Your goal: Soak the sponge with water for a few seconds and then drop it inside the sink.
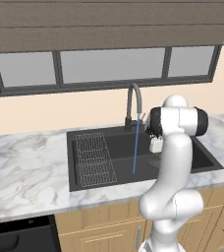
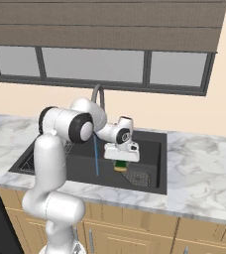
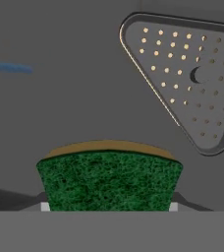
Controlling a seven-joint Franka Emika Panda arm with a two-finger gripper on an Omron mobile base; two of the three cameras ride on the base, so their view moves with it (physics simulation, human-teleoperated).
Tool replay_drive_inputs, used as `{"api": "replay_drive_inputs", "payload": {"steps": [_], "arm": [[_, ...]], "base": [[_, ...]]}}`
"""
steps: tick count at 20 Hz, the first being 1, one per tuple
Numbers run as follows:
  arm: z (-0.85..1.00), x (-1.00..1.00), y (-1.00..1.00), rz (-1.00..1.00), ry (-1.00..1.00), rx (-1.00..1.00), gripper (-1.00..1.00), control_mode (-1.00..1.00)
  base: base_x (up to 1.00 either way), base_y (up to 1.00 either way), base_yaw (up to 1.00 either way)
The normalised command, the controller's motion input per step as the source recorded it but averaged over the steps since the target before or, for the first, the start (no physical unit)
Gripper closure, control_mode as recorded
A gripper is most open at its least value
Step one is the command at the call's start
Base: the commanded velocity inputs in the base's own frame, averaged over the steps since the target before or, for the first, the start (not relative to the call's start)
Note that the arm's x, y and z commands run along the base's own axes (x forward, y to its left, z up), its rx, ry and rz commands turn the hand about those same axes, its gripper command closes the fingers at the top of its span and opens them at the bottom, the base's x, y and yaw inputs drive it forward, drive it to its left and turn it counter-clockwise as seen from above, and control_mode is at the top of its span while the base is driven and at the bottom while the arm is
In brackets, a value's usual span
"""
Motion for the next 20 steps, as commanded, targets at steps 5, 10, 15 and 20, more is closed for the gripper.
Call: {"api": "replay_drive_inputs", "payload": {"steps": [5,10,15,20], "arm": [[-0.30,0.42,-0.18,0.00,0.00,0.00,1.00,-1.00],[-0.38,0.46,-0.16,0.00,0.00,0.00,1.00,-1.00],[-0.35,0.47,-0.09,0.00,0.00,0.00,1.00,-1.00],[-0.33,0.46,-0.09,0.00,0.00,0.00,1.00,-1.00]], "base": [[0.00,0.00,0.00],[0.00,0.00,0.00],[0.00,0.00,0.00],[0.00,0.00,0.00]]}}
